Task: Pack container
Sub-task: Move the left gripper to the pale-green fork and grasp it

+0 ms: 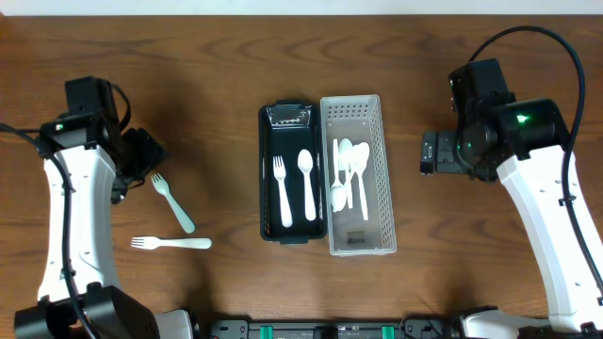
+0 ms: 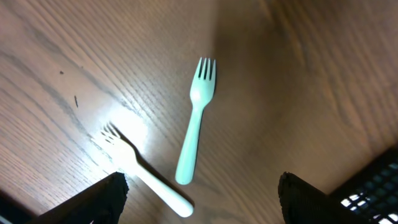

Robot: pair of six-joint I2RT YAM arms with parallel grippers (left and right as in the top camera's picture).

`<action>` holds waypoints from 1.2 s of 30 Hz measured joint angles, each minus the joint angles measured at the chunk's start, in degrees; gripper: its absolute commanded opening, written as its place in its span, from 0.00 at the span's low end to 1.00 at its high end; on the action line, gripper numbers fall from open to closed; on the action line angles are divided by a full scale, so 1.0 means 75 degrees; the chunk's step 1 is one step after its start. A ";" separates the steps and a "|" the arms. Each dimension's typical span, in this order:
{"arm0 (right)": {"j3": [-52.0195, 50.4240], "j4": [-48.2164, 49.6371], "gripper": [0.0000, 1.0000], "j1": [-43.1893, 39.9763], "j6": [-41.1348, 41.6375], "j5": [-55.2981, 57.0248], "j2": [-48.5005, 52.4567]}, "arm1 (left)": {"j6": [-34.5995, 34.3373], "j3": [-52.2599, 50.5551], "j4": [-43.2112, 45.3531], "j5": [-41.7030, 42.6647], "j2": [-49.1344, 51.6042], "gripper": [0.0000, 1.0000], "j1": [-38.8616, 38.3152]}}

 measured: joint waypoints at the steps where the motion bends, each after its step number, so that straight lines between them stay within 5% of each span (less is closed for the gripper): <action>1: 0.0000 0.0009 0.99 0.0000 0.0000 0.0000 0.0000 | 0.0000 -0.0114 0.0108 0.0009 0.0000 0.81 0.0000; 16: 0.0000 0.0015 0.99 0.0000 -0.0251 0.0000 0.0000 | 0.0291 -0.1422 0.2361 0.0052 0.1145 0.81 0.0035; 36: 0.0000 -0.0067 0.99 0.0000 -0.0254 0.0000 0.0000 | 0.0428 -0.1411 0.3107 0.0087 0.2801 0.81 0.0038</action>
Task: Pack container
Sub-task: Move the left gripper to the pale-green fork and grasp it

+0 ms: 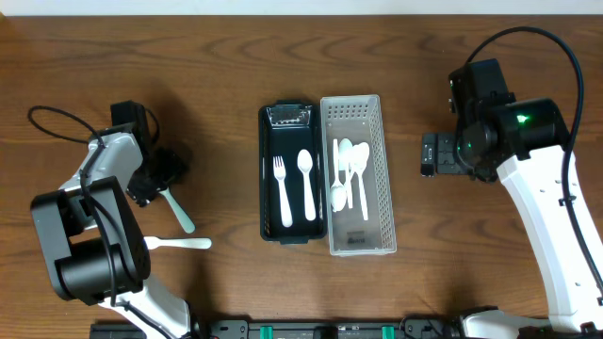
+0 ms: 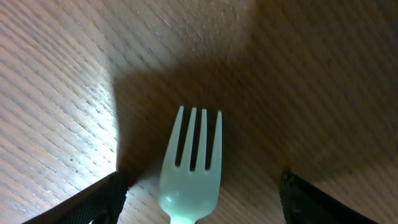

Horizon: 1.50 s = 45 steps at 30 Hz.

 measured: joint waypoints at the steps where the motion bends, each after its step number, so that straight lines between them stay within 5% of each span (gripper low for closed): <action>1: 0.0000 0.0003 0.99 0.0000 0.0000 0.0000 0.0000 | 0.0000 0.0003 -0.0003 0.0000 0.0003 0.81 0.0000; 5: 0.0000 0.0003 0.99 0.0000 0.0000 0.0000 0.0000 | 0.0003 0.0009 -0.0017 0.0003 0.0009 0.80 0.0000; 13: 0.0000 0.0003 0.99 0.0000 -0.0003 0.0000 0.0000 | -0.0020 0.0029 -0.0213 0.0114 0.0023 0.51 -0.0003; 24: 0.0000 0.0003 0.99 0.0000 -0.0023 0.0000 0.0000 | -0.0009 0.0029 -0.0274 0.0163 0.0029 0.32 -0.0003; 45: 0.0000 0.0003 0.99 0.0000 -0.0026 0.0000 0.0000 | 0.0009 0.0029 -0.0096 0.0131 0.0029 0.44 0.0000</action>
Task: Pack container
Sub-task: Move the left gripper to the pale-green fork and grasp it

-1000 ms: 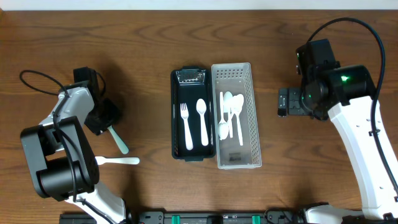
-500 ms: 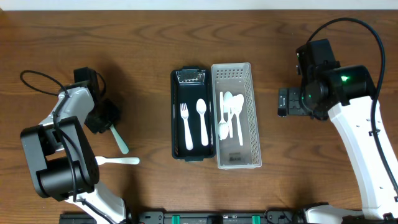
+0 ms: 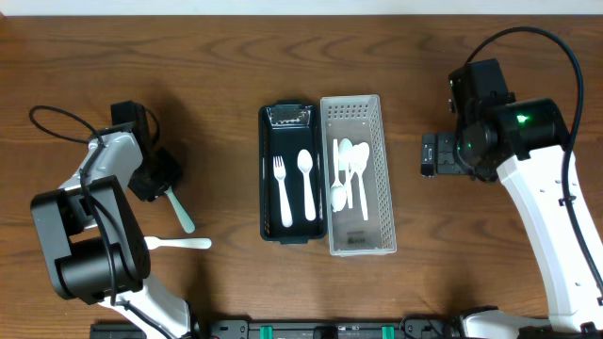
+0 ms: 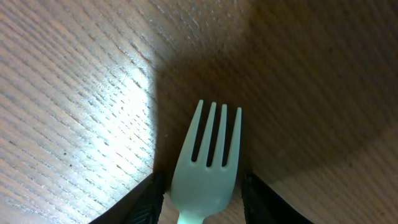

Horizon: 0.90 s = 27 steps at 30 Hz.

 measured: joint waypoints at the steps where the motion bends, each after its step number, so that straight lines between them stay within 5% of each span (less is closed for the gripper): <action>1: 0.0000 0.0000 0.99 0.0000 0.0000 0.0000 0.0000 | -0.0003 0.0000 0.0038 0.0000 0.0000 0.44 0.0000; 27: 0.0000 -0.0023 0.99 0.0000 -0.0032 0.0000 0.0000 | 0.0114 0.0003 0.0140 -0.0055 0.0003 0.14 -0.0003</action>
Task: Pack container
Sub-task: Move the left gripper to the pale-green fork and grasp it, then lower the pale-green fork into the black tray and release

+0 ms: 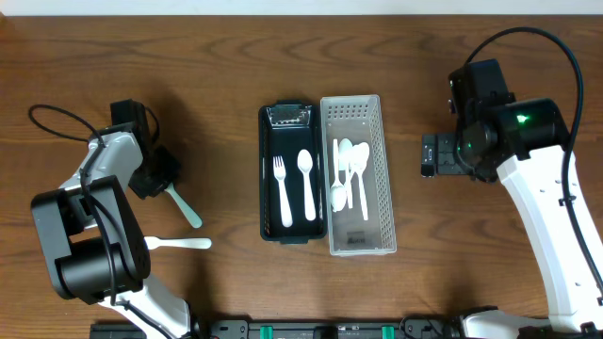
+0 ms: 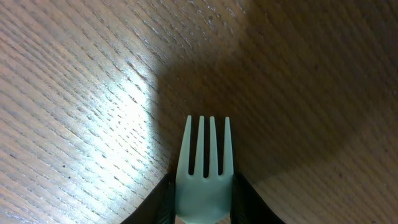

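My left gripper (image 1: 162, 181) is shut on a pale mint fork (image 2: 205, 168), its two fingers pressed against both sides of the fork's head, tines pointing away over the wood. From overhead the fork's handle (image 1: 186, 209) sticks out toward the lower right. A second mint fork (image 1: 171, 243) lies flat on the table below it. The black container (image 1: 271, 179) in the middle holds a white fork and a white spoon. Beside it the white slotted basket (image 1: 382, 169) holds several white spoons. My right gripper (image 1: 429, 153) hovers right of the basket; its jaws are hard to read.
The brown wooden table (image 1: 217, 56) carries the two trays side by side at its centre. The left arm's cable loops (image 1: 52, 118) at the far left. The right arm's white links (image 1: 556, 226) run down the right side.
My left gripper's fingers have closed from just beside the fork's head to tight against it. The fork's handle has swung slightly in the overhead view. The right arm is unchanged.
First my left gripper hung open high over both mint forks. Then it was down at the upper fork's head, fingers wide apart. After that the fingers stood near the head, and now they clamp it.
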Robot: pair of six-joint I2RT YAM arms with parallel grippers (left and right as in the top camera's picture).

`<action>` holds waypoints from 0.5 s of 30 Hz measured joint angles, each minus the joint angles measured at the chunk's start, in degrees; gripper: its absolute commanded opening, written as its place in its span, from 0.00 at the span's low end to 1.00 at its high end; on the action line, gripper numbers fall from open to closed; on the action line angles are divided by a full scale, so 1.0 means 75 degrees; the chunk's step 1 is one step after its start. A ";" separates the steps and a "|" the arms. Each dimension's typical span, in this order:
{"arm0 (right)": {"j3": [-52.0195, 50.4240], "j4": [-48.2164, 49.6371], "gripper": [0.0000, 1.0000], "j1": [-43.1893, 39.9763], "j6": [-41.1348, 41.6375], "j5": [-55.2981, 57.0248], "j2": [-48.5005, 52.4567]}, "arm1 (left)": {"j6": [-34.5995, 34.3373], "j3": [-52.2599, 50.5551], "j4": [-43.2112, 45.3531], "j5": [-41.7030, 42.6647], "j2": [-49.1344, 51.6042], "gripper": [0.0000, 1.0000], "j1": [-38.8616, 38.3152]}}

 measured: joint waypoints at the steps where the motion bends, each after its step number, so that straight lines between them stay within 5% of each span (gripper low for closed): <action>1: 0.0000 0.0000 0.99 0.0000 0.0000 0.0000 0.0000 | 0.0067 0.0006 -0.0038 0.0000 -0.0003 0.14 0.0000; 8: 0.0000 0.0076 0.99 0.0000 -0.0017 0.0000 0.0000 | 0.0463 0.0076 -0.0982 -0.0090 -0.0458 0.13 -0.0350; 15: 0.0000 0.0114 0.99 0.0000 -0.0017 0.0000 0.0000 | 0.0516 0.1032 -0.1743 -0.0119 -0.2556 0.13 -0.1950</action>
